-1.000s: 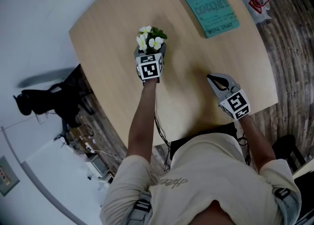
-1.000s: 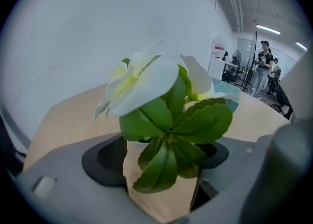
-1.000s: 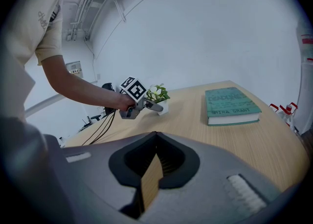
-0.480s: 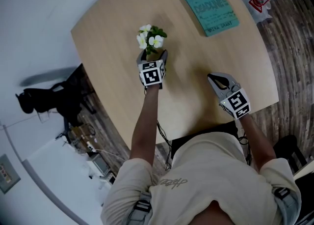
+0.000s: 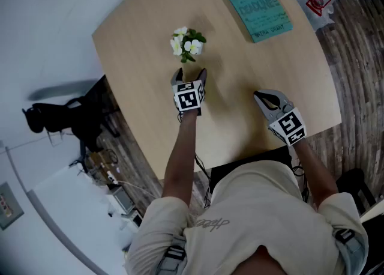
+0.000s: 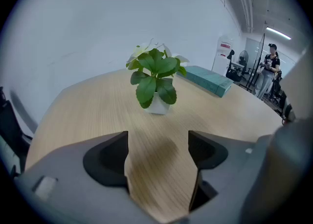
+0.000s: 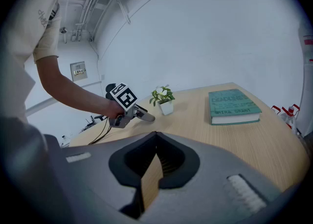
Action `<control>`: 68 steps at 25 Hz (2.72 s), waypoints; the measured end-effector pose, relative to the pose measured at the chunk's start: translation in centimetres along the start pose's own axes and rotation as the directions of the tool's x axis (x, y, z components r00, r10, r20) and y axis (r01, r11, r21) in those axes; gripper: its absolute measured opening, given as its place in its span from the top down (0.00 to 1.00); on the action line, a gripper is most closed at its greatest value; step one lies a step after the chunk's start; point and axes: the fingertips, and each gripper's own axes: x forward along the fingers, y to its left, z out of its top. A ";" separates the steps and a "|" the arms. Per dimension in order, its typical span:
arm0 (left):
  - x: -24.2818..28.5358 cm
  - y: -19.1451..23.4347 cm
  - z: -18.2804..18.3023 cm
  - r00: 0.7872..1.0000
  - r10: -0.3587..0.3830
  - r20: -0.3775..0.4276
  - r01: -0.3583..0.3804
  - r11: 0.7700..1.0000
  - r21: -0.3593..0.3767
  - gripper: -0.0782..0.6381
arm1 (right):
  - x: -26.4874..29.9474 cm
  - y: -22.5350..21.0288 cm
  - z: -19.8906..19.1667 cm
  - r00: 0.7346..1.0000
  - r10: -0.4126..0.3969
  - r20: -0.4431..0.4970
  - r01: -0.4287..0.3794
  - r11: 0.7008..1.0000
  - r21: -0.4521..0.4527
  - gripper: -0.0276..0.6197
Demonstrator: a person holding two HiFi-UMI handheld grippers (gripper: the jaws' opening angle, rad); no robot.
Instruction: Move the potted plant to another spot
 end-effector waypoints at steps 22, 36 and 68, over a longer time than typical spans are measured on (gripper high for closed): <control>-10.7 1.6 -5.0 0.998 0.040 0.047 -0.037 0.998 -0.055 0.80 | 0.0 7.0 1.3 0.998 0.053 0.028 -0.051 0.997 -0.060 0.95; -16.2 2.7 -8.7 0.993 0.046 0.107 -0.037 0.995 -0.089 0.87 | -0.1 10.6 2.7 1.000 0.020 0.018 -0.018 0.993 -0.116 0.95; -32.3 2.9 0.3 0.875 0.021 0.483 0.035 0.994 -0.107 0.87 | -3.5 14.8 18.9 0.961 0.020 0.276 0.049 0.969 -0.243 0.95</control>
